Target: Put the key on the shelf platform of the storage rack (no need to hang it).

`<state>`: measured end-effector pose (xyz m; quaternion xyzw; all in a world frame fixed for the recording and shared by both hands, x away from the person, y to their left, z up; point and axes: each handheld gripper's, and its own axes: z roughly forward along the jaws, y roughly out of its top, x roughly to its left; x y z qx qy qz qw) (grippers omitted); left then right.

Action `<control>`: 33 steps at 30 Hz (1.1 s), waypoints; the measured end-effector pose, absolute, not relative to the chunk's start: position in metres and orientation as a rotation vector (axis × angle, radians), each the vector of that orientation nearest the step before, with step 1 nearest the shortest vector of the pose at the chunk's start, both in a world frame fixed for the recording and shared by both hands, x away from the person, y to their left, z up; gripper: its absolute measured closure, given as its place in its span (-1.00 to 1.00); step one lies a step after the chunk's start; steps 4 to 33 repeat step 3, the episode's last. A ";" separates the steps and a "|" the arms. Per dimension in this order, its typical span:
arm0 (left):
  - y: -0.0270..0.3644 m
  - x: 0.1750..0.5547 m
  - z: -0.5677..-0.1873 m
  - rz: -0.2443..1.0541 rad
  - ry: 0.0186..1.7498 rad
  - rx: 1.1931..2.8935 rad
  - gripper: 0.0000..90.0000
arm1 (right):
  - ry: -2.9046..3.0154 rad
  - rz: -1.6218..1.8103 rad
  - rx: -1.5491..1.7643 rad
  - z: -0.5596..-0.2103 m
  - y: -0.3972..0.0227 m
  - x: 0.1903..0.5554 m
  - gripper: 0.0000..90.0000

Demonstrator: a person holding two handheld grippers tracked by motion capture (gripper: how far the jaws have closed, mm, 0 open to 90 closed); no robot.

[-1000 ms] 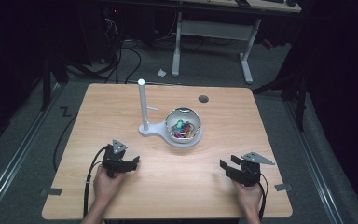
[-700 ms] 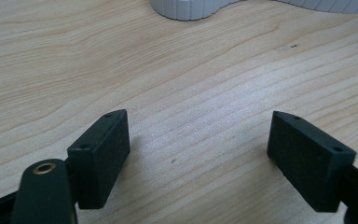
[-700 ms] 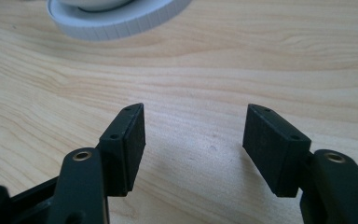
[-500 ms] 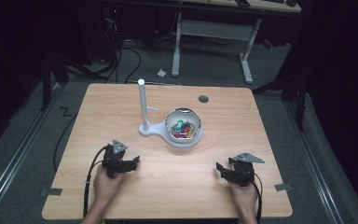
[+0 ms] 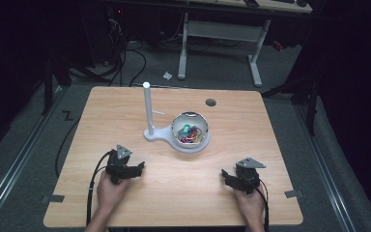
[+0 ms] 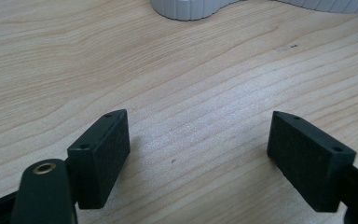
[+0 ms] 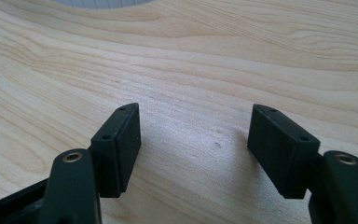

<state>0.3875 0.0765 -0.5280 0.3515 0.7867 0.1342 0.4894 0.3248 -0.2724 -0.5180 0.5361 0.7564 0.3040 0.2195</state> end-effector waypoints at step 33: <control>0.076 0.388 -0.528 0.325 1.917 0.844 -0.52 | 2.092 0.842 1.483 -0.518 -0.272 0.325 -0.23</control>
